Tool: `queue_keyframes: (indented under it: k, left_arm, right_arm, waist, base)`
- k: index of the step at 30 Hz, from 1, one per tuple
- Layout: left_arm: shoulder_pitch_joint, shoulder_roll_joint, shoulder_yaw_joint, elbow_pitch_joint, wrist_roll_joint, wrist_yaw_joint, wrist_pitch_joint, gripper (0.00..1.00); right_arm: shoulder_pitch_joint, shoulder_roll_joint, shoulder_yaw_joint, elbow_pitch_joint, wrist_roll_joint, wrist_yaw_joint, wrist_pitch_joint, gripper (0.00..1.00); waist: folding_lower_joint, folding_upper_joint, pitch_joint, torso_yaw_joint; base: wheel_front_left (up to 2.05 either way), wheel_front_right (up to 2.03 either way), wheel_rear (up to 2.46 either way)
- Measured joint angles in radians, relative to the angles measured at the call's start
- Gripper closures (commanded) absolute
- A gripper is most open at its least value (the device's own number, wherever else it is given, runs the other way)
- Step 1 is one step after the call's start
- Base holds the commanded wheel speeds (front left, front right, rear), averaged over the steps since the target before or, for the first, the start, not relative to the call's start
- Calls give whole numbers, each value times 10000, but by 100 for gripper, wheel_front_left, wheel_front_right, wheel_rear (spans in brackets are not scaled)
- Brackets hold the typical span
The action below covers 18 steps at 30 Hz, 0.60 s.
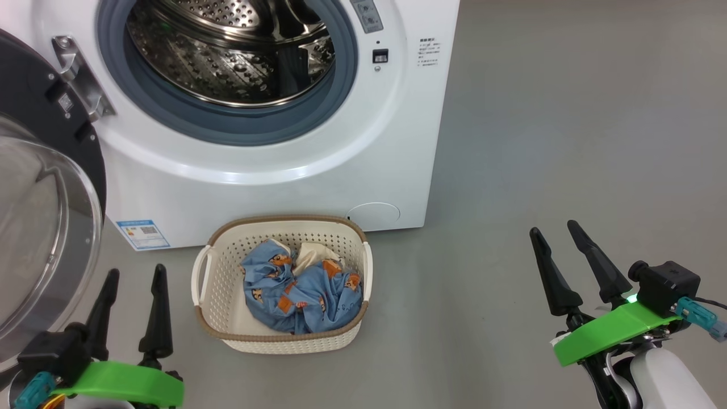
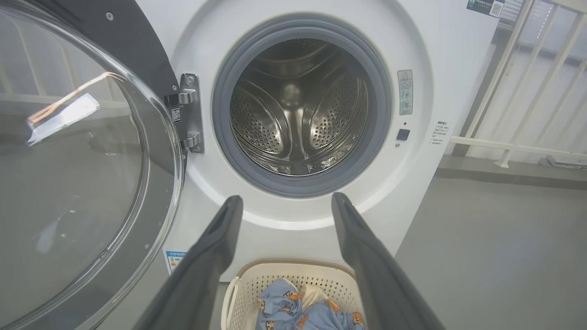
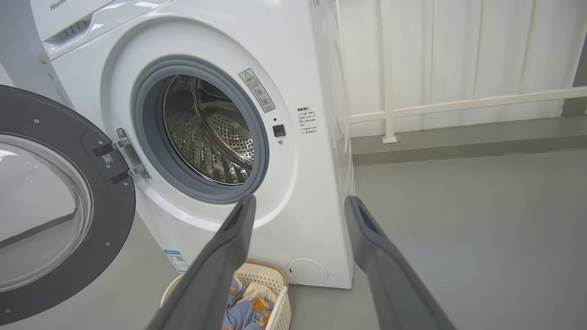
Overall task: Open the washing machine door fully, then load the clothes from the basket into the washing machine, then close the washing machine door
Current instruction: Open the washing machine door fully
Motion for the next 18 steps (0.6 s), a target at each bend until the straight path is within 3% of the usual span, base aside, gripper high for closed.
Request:
queue_keyframes:
  k: [18]
  left_arm:
    - [151,-25,186,-8,213,-184,0,0]
  right_arm:
    - [0,-36,-52,12,-263,0,0,0]
  waist:
    - [0,0,-9,-25]
  base:
    - [0,0,0]
